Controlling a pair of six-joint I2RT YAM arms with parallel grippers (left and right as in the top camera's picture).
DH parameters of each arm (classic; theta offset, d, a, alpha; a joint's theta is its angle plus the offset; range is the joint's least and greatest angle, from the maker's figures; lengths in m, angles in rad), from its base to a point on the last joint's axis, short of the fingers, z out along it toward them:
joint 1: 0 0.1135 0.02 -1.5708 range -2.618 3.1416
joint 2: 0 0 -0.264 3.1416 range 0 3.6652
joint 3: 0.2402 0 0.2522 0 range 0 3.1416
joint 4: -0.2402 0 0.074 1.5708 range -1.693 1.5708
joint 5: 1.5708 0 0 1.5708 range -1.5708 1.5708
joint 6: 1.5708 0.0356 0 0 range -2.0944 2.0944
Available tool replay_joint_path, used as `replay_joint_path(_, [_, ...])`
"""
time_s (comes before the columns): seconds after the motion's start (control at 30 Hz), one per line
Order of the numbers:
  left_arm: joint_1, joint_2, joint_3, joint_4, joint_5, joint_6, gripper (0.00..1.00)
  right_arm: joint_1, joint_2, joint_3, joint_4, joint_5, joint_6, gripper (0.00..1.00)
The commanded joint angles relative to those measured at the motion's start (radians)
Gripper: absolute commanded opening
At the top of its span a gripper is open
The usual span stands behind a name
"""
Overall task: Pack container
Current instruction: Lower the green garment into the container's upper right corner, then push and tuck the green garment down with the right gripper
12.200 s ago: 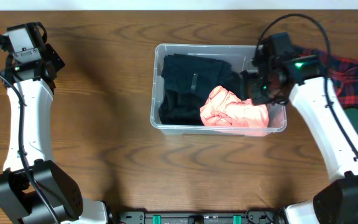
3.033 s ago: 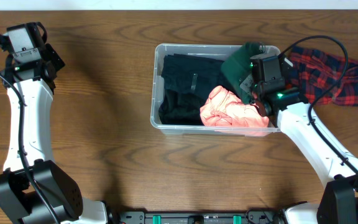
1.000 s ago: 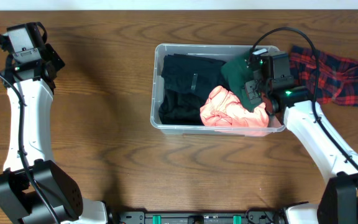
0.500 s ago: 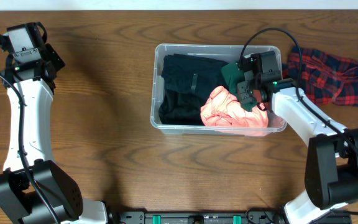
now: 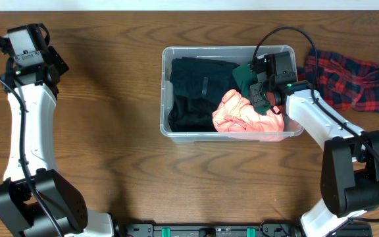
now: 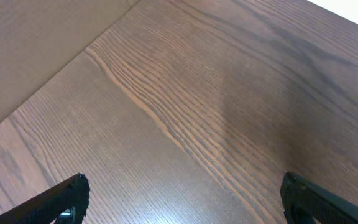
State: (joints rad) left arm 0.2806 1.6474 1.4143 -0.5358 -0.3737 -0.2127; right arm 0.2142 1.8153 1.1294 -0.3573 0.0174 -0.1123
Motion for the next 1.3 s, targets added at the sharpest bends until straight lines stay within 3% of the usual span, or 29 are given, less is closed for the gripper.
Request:
replay_joint_path(0.0, [0.002,-0.007,0.005,-0.002,-0.013,0.001,0.98,-0.004,0.037,-0.024,-0.044,-0.03,0.014,0.01])
replay_joint_path(0.4, [0.002,-0.007,0.005,-0.002,-0.013,0.001,0.98,-0.003,-0.293,0.09,-0.147,-0.031,0.032,0.02])
replay_joint_path(0.83, [0.002,-0.007,0.005,-0.002,-0.013,0.001,0.98,-0.003,-0.297,0.09,-0.322,-0.252,0.011,0.01])
replay_joint_path(1.27, [0.002,-0.007,0.005,-0.002,-0.013,0.001,0.98,-0.006,-0.296,0.084,-0.448,-0.121,-0.031,0.02])
